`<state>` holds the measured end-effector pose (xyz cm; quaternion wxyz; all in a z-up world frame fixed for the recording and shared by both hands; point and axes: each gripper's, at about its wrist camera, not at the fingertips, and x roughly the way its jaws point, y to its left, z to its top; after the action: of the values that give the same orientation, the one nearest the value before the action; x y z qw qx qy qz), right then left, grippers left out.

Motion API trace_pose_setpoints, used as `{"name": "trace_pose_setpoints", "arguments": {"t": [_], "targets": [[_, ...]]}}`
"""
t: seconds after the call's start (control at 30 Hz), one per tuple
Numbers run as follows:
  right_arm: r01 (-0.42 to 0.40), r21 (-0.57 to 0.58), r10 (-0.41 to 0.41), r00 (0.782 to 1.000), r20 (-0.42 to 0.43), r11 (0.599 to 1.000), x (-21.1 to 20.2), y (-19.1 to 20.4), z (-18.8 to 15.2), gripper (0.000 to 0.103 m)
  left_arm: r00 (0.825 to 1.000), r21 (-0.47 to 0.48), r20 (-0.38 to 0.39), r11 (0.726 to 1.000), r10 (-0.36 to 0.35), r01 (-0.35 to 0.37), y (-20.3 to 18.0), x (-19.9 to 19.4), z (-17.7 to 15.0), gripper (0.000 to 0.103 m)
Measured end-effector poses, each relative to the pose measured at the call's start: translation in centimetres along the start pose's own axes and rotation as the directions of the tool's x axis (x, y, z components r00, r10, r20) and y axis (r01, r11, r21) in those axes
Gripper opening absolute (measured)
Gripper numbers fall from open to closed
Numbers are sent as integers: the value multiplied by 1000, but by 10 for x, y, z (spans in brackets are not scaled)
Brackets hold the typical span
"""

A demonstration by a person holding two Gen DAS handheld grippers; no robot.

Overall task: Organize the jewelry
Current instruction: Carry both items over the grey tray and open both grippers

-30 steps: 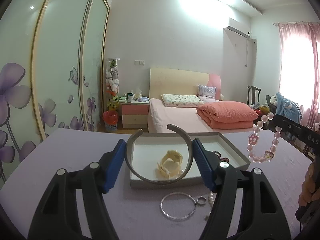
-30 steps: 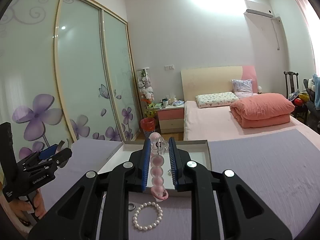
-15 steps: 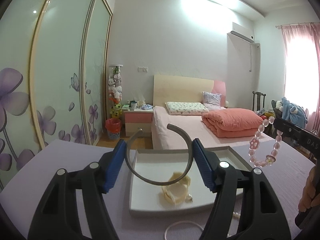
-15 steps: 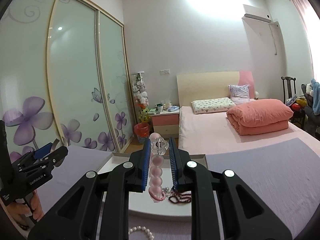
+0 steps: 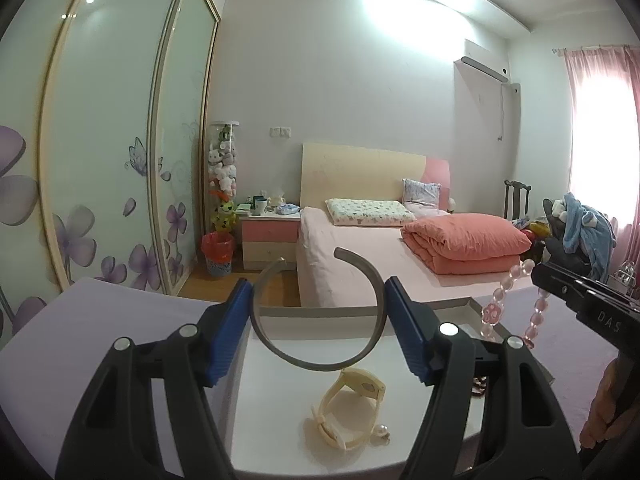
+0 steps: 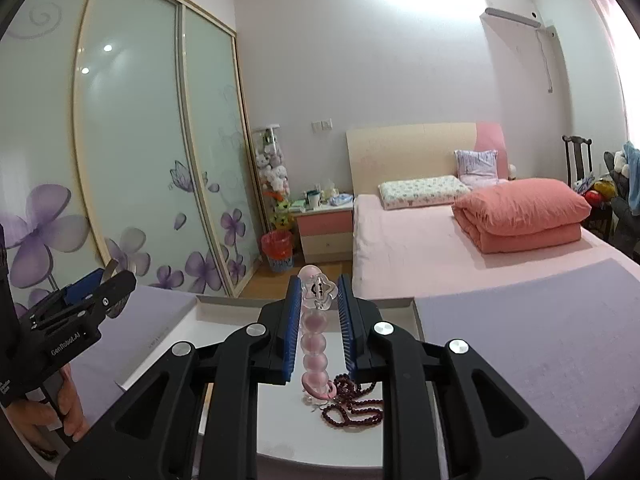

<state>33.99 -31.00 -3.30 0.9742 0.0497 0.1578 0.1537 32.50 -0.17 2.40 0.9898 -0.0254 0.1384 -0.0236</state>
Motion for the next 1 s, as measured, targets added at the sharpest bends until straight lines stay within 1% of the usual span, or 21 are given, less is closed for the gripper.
{"name": "trace_pose_setpoints", "arguments": {"t": [0.33, 0.53, 0.6, 0.67, 0.7, 0.9, 0.97, 1.0], "targets": [[5, 12, -4, 996, -91, 1000, 31, -2, -10, 20, 999, 7, -45, 1000, -12, 13, -2, 40, -9, 66], [-4, 37, 9, 993, -121, 999, 38, -5, -12, 21, 998, -3, -65, 1000, -16, 16, -1, 54, -14, 66], [-7, 32, 11, 993, -115, 999, 36, -3, -11, 24, 997, -7, -77, 1000, -21, 21, -1, 60, -15, 66], [-5, 27, 8, 995, -103, 1000, 35, -3, -9, 46, 996, -10, -89, 1000, -26, 25, 0, 63, -16, 66], [-8, 28, 10, 995, -96, 1000, 32, -2, -9, 49, 996, -13, -87, 1000, -28, 27, 0, 63, -16, 66], [-11, 24, 13, 995, -99, 1000, 34, -1, -10, 49, 995, -14, -92, 999, -31, 30, 4, 67, -13, 66], [-12, 23, 14, 995, -99, 1000, 34, -1, -10, 49, 996, -18, -86, 999, -35, 34, 5, 67, -12, 67], [-13, 22, 16, 995, -98, 1000, 34, 0, -10, 49, 996, -16, -77, 999, -35, 34, 5, 66, -12, 70]]}}
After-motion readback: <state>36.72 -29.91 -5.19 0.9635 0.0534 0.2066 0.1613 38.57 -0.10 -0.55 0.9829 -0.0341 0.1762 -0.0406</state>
